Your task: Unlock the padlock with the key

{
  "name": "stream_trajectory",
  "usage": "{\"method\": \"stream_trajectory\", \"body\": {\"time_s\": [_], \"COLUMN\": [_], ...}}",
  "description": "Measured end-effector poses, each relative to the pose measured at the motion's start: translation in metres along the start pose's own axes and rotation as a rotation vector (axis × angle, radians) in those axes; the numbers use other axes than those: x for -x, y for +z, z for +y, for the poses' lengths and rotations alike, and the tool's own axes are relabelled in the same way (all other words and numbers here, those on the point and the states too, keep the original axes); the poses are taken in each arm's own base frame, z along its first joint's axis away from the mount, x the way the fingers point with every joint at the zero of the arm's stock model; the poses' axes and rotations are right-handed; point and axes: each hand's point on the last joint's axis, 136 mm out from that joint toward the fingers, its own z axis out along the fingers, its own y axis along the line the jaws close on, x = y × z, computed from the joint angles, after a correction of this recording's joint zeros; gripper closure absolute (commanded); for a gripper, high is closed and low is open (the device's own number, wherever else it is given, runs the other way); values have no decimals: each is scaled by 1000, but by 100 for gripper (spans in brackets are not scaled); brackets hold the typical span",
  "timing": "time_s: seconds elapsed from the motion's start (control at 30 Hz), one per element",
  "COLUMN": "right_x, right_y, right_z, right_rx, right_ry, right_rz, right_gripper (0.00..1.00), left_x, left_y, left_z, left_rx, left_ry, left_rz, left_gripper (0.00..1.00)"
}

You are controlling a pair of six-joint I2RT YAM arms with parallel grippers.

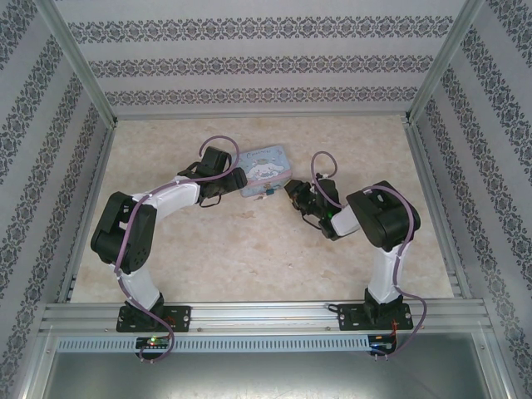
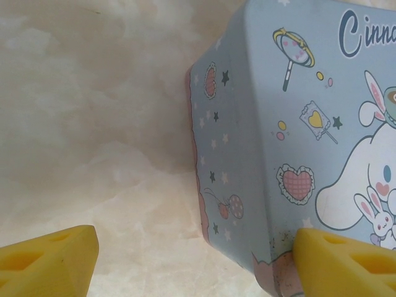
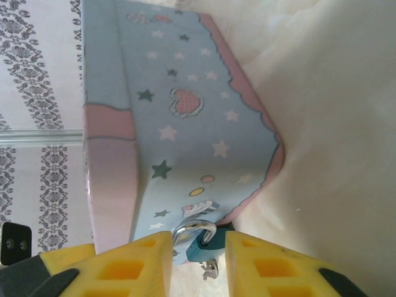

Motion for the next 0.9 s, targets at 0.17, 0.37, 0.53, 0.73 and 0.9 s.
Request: {"method": "stream_trajectory", "body": {"time_s": [0.17,0.37,0.53,0.73,0.9], "right_x": [-12,-17,-16,-12,-12], "right_y": [10,17,20,26,30], "right_z": [6,3,-2,1,4], "right_rx": [12,6,-7,0,6], "right_ry": [-12,-11,5,6,0], "right_rz": [30,43,38,23,15], "right_gripper": [67,67,68,68,68], "left_x": [0,0,0,0,1], "left_y": [0,0,0,1,1], "left_z": [0,0,0,0,-1], "left_rx": [0,0,-1,-1,-2], "left_ry": [0,0,0,0,0], "left_rz": [0,0,0,-1,-3], "left_gripper": [18,18,18,18,18]}}
